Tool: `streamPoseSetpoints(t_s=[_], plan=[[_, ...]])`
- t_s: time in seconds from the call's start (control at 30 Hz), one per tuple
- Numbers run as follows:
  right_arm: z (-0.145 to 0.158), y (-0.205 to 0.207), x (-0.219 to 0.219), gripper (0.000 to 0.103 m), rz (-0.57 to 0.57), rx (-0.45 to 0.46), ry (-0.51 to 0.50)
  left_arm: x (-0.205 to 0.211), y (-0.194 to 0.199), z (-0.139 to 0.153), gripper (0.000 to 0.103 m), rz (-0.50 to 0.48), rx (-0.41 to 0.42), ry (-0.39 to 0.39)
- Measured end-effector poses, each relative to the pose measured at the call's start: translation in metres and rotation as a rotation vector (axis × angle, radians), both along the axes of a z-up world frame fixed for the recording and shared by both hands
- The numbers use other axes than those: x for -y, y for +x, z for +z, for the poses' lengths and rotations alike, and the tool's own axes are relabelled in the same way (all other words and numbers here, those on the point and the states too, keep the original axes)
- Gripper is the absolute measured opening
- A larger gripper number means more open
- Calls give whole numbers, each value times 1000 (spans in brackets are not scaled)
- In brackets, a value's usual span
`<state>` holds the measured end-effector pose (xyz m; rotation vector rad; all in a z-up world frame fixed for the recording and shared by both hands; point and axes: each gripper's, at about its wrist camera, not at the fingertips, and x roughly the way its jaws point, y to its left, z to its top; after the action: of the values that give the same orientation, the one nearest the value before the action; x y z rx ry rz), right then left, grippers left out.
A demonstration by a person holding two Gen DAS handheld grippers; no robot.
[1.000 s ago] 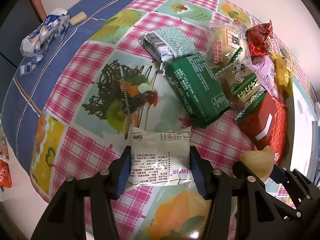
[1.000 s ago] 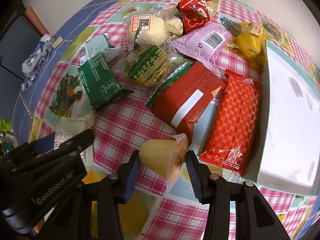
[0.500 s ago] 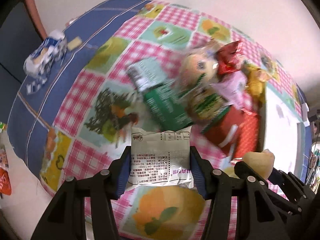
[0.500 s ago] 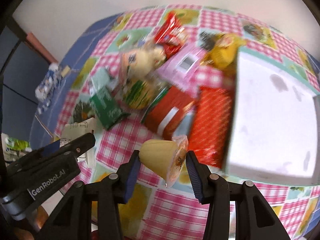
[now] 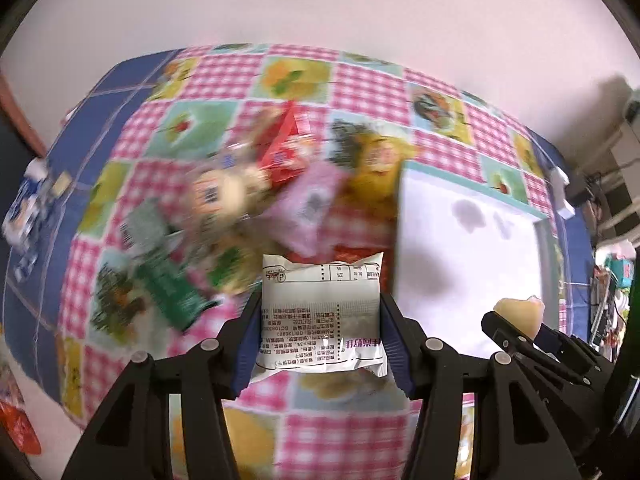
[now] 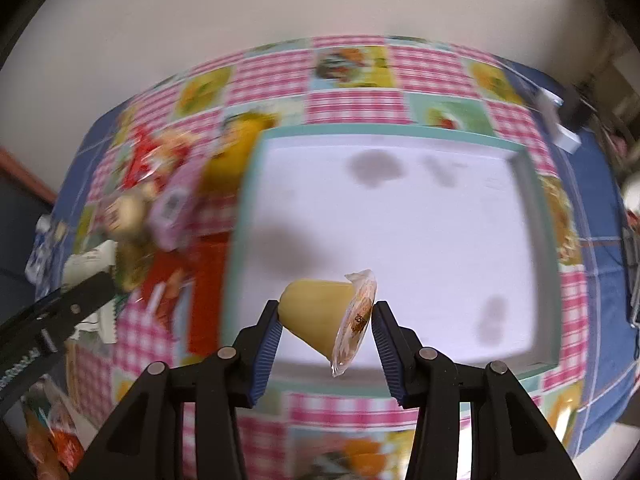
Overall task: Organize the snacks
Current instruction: 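Carry both snacks over the white tray and open both tools to release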
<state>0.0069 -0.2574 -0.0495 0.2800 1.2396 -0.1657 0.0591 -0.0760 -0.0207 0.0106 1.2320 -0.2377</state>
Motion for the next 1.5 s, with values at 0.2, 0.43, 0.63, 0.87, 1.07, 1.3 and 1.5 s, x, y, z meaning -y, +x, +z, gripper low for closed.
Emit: streamPoseSetpoints(t_s=[0.2,0.43,0.63,0.87,1.07,1.3,1.5], plan=[[-12,0,62,49,-100,-42,-23,57,14,-12,57,-73,-7,4],[-28,3,105,49,-158,-82,-34,98,28,-35,57,-112,-21,10],[-39,8,122,49,-173,-104,-39,117,35,-48,58,-142,-17,14],[-41,11,124,50,-167,-107,-31,116,38,-50,70,-142,-14,13],[-33,15,115,50,-161,-100,-43,103,35,-37,71,-112,32,40],[-29,11,92,65,-142,-85,4,75,31,-30,90,-59,134,115],[-26,11,66,80,-115,-45,24,36,31,-30,93,20,165,210]])
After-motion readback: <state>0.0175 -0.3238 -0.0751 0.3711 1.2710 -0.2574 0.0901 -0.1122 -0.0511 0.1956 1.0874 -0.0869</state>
